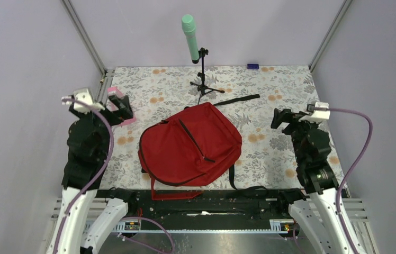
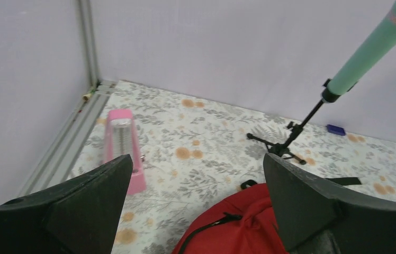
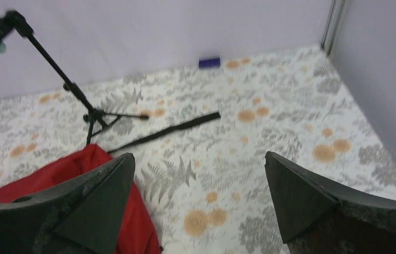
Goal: Pack the student bag
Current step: Reset both arms
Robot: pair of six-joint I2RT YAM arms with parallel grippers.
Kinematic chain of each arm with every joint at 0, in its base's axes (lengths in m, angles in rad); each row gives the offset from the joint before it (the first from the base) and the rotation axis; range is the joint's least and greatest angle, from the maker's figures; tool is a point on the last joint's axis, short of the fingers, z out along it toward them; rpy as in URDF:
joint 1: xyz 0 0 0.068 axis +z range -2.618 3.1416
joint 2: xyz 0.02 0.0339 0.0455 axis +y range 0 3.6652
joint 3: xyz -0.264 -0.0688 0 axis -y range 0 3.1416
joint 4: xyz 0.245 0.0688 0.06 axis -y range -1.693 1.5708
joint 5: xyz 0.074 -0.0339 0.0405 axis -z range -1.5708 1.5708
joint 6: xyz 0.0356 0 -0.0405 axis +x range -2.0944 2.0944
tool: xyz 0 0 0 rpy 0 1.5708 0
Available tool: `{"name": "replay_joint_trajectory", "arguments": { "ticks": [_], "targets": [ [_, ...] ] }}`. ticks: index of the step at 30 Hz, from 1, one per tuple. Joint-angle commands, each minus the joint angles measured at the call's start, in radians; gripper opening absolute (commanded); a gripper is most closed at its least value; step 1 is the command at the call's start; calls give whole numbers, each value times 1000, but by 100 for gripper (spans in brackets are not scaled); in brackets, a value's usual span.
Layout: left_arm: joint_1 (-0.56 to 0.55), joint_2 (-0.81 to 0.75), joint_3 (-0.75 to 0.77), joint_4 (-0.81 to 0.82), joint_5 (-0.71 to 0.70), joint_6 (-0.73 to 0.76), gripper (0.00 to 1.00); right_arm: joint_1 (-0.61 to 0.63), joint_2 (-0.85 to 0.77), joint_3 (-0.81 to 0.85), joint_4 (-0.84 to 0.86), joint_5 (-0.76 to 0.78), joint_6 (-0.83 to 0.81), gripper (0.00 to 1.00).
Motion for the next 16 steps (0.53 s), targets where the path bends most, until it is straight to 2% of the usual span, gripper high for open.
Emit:
{"name": "replay_joint_trajectory", "arguments": {
  "ticks": [1, 5, 16],
  "targets": [
    [4, -99, -153, 12, -115, 73, 99, -5, -94, -142, 319, 48, -157, 100],
    [4, -168, -214, 6, -97, 49, 99, -5, -145, -239, 407, 78, -190, 100],
    [4, -155, -222, 9, -92, 66, 99, -5, -149, -245, 421, 107, -192, 100]
  ]
}}
